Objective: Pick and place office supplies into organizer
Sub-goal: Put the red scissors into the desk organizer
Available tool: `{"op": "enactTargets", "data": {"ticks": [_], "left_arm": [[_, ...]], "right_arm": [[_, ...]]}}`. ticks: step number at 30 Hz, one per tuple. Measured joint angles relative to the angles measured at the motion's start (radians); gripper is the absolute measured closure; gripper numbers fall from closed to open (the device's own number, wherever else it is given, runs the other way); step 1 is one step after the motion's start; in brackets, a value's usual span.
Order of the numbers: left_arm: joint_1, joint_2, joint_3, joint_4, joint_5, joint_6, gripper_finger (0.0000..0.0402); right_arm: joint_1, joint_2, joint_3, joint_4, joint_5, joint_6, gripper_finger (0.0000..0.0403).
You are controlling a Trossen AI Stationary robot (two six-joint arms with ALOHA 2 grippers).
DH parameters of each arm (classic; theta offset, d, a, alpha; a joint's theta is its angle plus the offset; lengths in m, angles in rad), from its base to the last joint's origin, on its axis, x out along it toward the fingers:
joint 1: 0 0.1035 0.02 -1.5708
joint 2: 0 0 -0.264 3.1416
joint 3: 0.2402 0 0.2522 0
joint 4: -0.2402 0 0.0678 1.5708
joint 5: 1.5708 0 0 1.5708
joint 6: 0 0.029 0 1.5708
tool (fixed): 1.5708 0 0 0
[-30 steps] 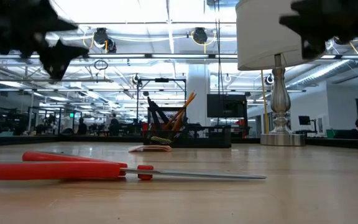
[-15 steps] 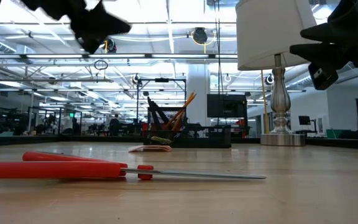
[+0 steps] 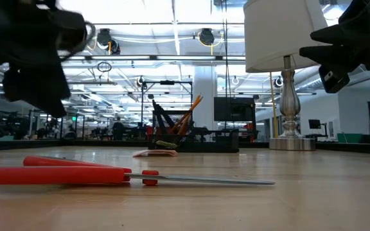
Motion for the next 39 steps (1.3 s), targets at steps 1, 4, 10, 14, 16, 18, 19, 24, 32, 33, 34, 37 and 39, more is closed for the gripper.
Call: {"op": "enactTargets", "data": {"ticks": [1, 4, 10, 14, 16, 18, 19, 24, 32, 33, 34, 37, 39], "left_arm": [[0.004, 0.000, 0.000, -0.018, -0.007, -0.054, 0.0172], [0.004, 0.000, 0.000, -0.019, -0.032, -0.122, 0.0172], [0.003, 0.084, 0.023, 0.085, 0.056, -0.150, 0.0172], [0.005, 0.152, 0.070, 0.065, 0.093, -0.190, 0.0172], [0.013, 0.186, 0.112, 0.039, 0.108, -0.200, 0.0172], [0.018, 0.214, 0.154, -0.016, 0.123, -0.192, 0.0172], [0.019, 0.228, 0.174, -0.049, 0.129, -0.186, 0.0172], [0.027, 0.275, 0.285, -0.228, 0.167, -0.155, 0.0172], [0.013, 0.362, 0.443, -0.498, 0.154, -0.174, 0.0172], [0.009, 0.389, 0.461, -0.538, 0.156, -0.177, 0.0172], [0.010, 0.412, 0.487, -0.577, 0.162, -0.177, 0.0172], [0.007, 0.456, 0.559, -0.602, 0.179, -0.166, 0.0172], [0.013, 0.466, 0.573, -0.623, 0.174, -0.166, 0.0172]], "right_arm": [[0.000, 0.000, 0.000, 0.000, 0.000, 0.000, 0.0280], [0.000, 0.000, 0.000, 0.000, 0.000, 0.000, 0.0281], [0.000, 0.000, -0.001, -0.001, 0.000, 0.000, 0.0284], [0.000, -0.001, -0.001, -0.014, 0.000, 0.000, 0.0281], [0.000, 0.000, -0.001, -0.019, 0.000, 0.000, 0.0280], [0.000, -0.001, -0.001, -0.026, 0.000, 0.000, 0.0280], [0.000, 0.000, -0.001, -0.029, 0.000, 0.000, 0.0280], [0.000, 0.000, -0.001, -0.023, 0.000, 0.000, 0.0284], [0.000, 0.000, -0.001, -0.023, 0.000, 0.000, 0.0282], [0.000, 0.000, -0.001, -0.023, 0.000, 0.000, 0.0283], [0.000, 0.000, -0.001, -0.026, 0.000, 0.000, 0.0284], [0.000, 0.000, -0.001, -0.030, 0.000, 0.000, 0.0283], [0.000, 0.000, -0.001, -0.042, 0.000, 0.000, 0.0281]]}}
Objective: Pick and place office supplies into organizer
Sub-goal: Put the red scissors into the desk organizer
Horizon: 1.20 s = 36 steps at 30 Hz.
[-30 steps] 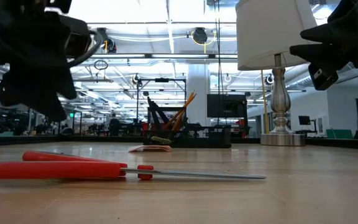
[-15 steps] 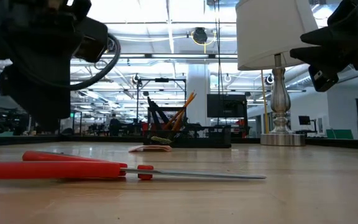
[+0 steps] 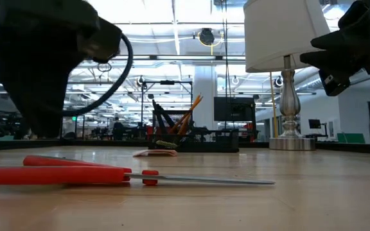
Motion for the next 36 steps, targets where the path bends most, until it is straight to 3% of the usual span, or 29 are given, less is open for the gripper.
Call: {"op": "enactTargets", "data": {"ticks": [6, 36], "left_arm": [[-0.003, 0.035, 0.049, 0.006, -0.011, -0.011, 0.0172], [-0.015, 0.134, 0.053, 0.061, 0.013, -0.004, 0.0172]], "right_arm": [[0.000, 0.001, 0.000, 0.004, 0.000, 0.000, 0.0281], [0.000, 0.000, 0.000, 0.005, 0.002, 0.000, 0.0282]]}}
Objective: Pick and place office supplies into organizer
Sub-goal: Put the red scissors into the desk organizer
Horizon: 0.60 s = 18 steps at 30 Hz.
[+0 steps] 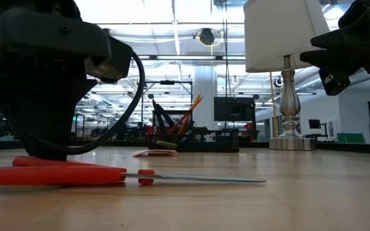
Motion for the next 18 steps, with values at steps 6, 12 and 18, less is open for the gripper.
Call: {"op": "enactTargets", "data": {"ticks": [6, 12, 18], "left_arm": [[0.000, 0.001, 0.000, 0.000, 0.004, 0.012, 0.0172], [0.000, 0.002, 0.000, 0.000, 0.011, 0.011, 0.0180], [0.000, 0.002, -0.001, 0.008, 0.009, 0.012, 0.0252]], "right_arm": [[0.000, 0.000, 0.000, 0.000, 0.000, 0.000, 0.0284], [0.000, 0.000, 0.000, 0.000, 0.000, 0.000, 0.0282], [0.000, 0.000, 0.000, 0.000, 0.000, 0.000, 0.0283]]}}
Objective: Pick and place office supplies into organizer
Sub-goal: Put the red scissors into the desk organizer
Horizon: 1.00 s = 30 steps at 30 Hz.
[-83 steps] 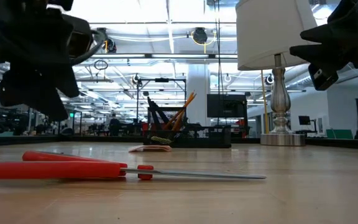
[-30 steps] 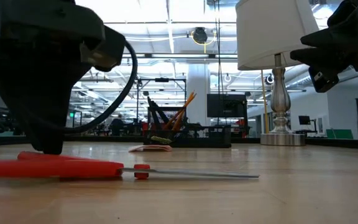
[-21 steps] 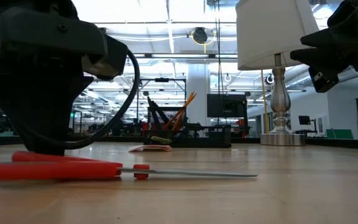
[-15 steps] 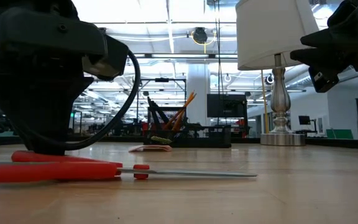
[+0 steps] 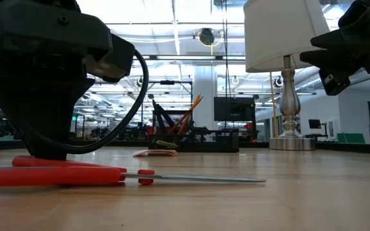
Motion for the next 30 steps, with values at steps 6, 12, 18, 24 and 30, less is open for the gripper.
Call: {"op": "enactTargets", "data": {"ticks": [6, 12, 18, 24, 30], "left_arm": [[-0.001, 0.002, 0.000, 0.032, -0.010, 0.044, 0.0334], [-0.001, 0.002, 0.000, 0.030, -0.043, 0.077, 0.0391], [0.001, 0.002, -0.002, 0.027, -0.058, 0.087, 0.0367], [0.011, -0.013, -0.004, 0.005, -0.091, 0.116, 0.0372], [0.011, -0.070, -0.006, -0.040, -0.195, 0.112, 0.0393]], "right_arm": [[0.000, 0.000, 0.000, 0.000, 0.000, 0.000, 0.0283], [0.000, 0.000, 0.000, 0.000, 0.000, 0.000, 0.0282], [0.000, 0.000, 0.000, 0.000, 0.000, 0.000, 0.0284], [0.000, 0.000, 0.000, 0.000, 0.000, 0.000, 0.0282], [0.000, -0.001, 0.000, 0.002, 0.000, 0.000, 0.0283]]}}
